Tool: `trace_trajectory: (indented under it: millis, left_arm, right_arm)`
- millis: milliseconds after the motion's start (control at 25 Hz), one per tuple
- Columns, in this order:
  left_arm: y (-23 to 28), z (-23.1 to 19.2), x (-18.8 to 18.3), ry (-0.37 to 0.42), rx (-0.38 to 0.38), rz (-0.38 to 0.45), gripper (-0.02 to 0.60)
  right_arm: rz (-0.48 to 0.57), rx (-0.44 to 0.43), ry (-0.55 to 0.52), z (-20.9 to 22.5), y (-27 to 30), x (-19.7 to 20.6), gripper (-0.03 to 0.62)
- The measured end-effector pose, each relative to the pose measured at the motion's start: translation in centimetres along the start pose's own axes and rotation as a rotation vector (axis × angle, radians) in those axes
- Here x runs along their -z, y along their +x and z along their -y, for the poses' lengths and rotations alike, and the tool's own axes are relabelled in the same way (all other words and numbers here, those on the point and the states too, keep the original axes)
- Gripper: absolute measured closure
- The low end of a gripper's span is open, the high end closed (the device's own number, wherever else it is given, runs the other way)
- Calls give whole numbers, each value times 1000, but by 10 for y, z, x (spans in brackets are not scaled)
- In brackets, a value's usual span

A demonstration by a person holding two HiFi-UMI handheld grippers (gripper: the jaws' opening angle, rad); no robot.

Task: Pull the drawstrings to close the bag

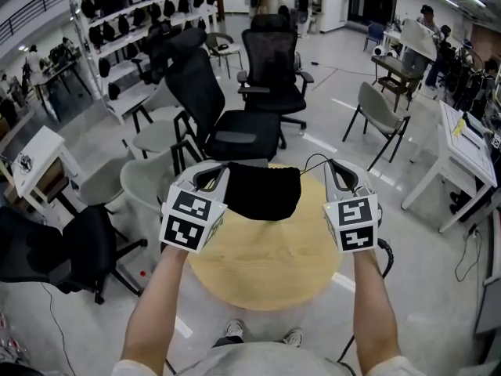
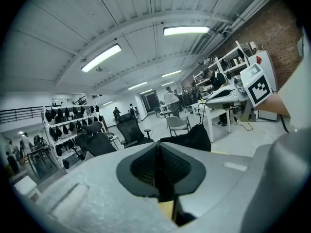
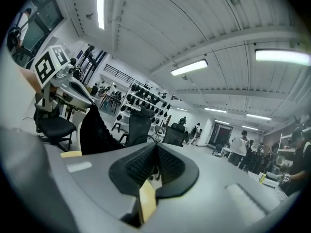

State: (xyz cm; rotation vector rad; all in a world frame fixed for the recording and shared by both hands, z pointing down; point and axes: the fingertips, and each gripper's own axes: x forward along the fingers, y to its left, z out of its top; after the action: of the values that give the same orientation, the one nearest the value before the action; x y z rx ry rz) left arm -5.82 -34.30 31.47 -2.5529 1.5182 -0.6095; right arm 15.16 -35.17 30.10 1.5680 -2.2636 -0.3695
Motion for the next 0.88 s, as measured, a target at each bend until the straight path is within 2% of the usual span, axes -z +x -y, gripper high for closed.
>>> trace_trajectory:
  millis: [240, 400, 880]
  left_arm:
    - [-7, -5, -22, 23, -14, 40, 571]
    - [-13, -15, -37, 68, -54, 69, 571]
    - [-21, -28, -30, 70, -123, 71, 572]
  right_arm:
    - [66, 46, -12, 15, -5, -27, 588]
    - [89, 71, -29, 19, -7, -38, 588]
    - [19, 159, -70, 41, -13, -18, 588]
